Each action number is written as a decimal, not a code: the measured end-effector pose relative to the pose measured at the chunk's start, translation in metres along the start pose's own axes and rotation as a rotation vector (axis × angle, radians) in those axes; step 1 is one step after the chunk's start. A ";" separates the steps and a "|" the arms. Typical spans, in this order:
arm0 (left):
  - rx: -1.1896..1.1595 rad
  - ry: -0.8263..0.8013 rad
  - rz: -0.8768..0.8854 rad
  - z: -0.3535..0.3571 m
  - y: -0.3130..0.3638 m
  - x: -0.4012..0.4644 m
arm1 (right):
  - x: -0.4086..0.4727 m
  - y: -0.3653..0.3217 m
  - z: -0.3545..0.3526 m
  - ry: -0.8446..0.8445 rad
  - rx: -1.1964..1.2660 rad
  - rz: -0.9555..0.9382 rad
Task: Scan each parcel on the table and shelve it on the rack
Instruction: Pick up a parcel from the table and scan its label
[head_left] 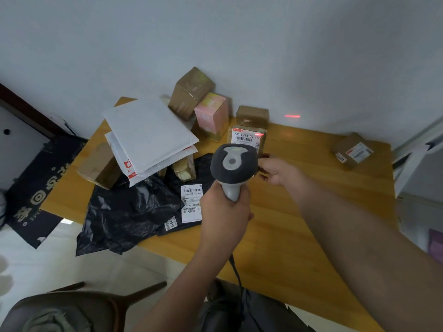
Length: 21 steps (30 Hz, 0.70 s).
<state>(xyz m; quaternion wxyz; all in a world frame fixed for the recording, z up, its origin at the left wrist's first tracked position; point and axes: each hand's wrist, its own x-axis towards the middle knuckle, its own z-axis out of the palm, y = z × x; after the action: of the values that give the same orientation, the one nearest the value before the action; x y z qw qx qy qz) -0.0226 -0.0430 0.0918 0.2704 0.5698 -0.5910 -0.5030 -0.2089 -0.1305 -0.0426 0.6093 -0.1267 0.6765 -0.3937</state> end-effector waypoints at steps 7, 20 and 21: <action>0.064 -0.034 0.006 0.009 0.009 -0.011 | -0.006 -0.008 -0.020 0.000 0.009 -0.030; 0.113 -0.027 0.052 0.022 0.018 -0.023 | -0.017 -0.011 -0.048 0.006 0.003 -0.053; 0.109 -0.029 0.044 0.022 0.018 -0.023 | -0.018 -0.011 -0.049 0.007 0.000 -0.052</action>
<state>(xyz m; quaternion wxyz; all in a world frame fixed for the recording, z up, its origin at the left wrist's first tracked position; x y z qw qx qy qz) -0.0451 -0.0173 0.1062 0.2416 0.5632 -0.6337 -0.4721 -0.2532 -0.1074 -0.0250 0.5966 -0.1432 0.6750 -0.4098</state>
